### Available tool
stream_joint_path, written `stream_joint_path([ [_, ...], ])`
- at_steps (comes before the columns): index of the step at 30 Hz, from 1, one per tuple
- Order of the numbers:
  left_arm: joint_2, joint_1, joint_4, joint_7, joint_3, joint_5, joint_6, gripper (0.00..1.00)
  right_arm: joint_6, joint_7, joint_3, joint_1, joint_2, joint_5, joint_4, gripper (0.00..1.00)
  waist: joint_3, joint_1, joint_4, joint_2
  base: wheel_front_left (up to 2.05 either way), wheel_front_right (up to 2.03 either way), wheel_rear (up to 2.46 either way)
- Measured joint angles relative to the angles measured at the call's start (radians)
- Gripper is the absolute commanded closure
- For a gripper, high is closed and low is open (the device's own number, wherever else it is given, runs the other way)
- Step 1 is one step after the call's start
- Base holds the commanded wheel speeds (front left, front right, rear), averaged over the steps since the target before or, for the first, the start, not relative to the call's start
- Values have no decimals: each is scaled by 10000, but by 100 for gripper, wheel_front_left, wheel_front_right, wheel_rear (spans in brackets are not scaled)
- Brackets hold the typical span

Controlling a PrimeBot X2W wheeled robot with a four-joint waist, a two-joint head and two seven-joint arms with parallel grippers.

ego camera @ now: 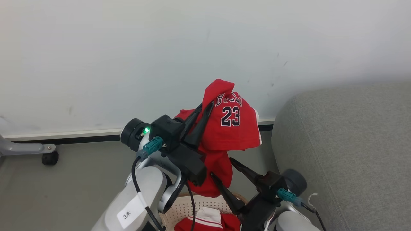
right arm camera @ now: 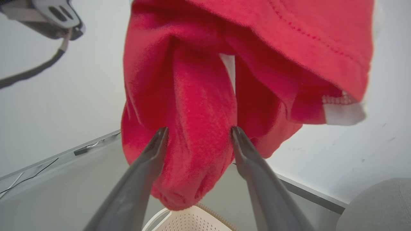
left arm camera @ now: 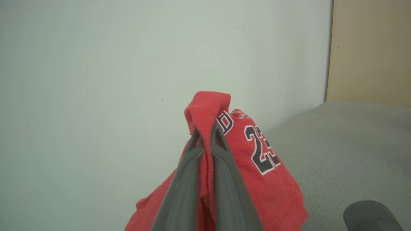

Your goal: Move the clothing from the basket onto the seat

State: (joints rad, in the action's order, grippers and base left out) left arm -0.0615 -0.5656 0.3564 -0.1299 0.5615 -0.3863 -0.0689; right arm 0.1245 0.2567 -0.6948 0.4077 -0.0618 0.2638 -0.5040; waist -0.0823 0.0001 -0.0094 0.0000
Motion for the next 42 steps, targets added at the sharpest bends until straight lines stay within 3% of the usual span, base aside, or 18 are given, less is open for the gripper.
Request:
stream_joint_path([
  [6, 23, 0, -232, 186, 63, -36, 77, 100, 0, -2, -447, 659, -4, 374, -748, 0, 109, 0, 120, 0, 0, 0, 0],
  [7, 23, 0, -268, 226, 67, -73, 86, 100, 0, -2, -539, 742, -4, 472, -832, 50, 125, 0, 131, 0, 0, 0, 0],
  [8, 23, 0, -301, 228, 67, -119, 88, 100, 0, -2, -608, 789, -4, 533, -865, 67, 140, 0, 139, 0, 0, 0, 0],
  [9, 25, 0, -334, 240, 67, -198, 104, 100, 0, 0, -675, 814, -6, 571, -886, 100, 156, 0, 145, 0, 0, 0, 0],
  [17, -167, 367, -359, 405, -316, -384, 428, 100, 2, -2, -802, 962, -2, 1072, -869, 100, 320, 0, -20, 0, 0, 0, 0],
  [18, -228, 430, -332, 405, -389, -430, 441, 67, 2, -2, -750, 970, -2, 1072, -863, 100, 338, 0, -65, 0, 0, 0, 0],
  [20, -336, 547, -267, 405, -520, -516, 516, 53, 2, -2, -652, 1007, -2, 1112, -792, 100, 370, 0, -164, 0, 0, 0, 0],
  [21, -383, 631, -221, 405, -583, -527, 518, 9, 2, -2, -589, 1039, -4, 1147, -732, 100, 386, 0, -222, 0, 0, 0, 0],
  [22, -418, 722, -198, 401, -644, -548, 531, 0, 2, -2, -522, 1085, -33, 1156, -652, 100, 400, 0, -282, 0, 0, 0, 0],
  [34, -583, 1598, -48, 33, -940, -871, 748, 0, -17, -2, 458, 1321, -1039, 1120, 230, 100, 522, 0, -1166, 0, 0, 0, 0],
  [42, -552, 2381, -194, -215, -650, -892, 694, 0, -399, -2, 953, 1076, -1839, 917, 982, 100, 510, 0, -1913, 0, 0, 0, 0],
])
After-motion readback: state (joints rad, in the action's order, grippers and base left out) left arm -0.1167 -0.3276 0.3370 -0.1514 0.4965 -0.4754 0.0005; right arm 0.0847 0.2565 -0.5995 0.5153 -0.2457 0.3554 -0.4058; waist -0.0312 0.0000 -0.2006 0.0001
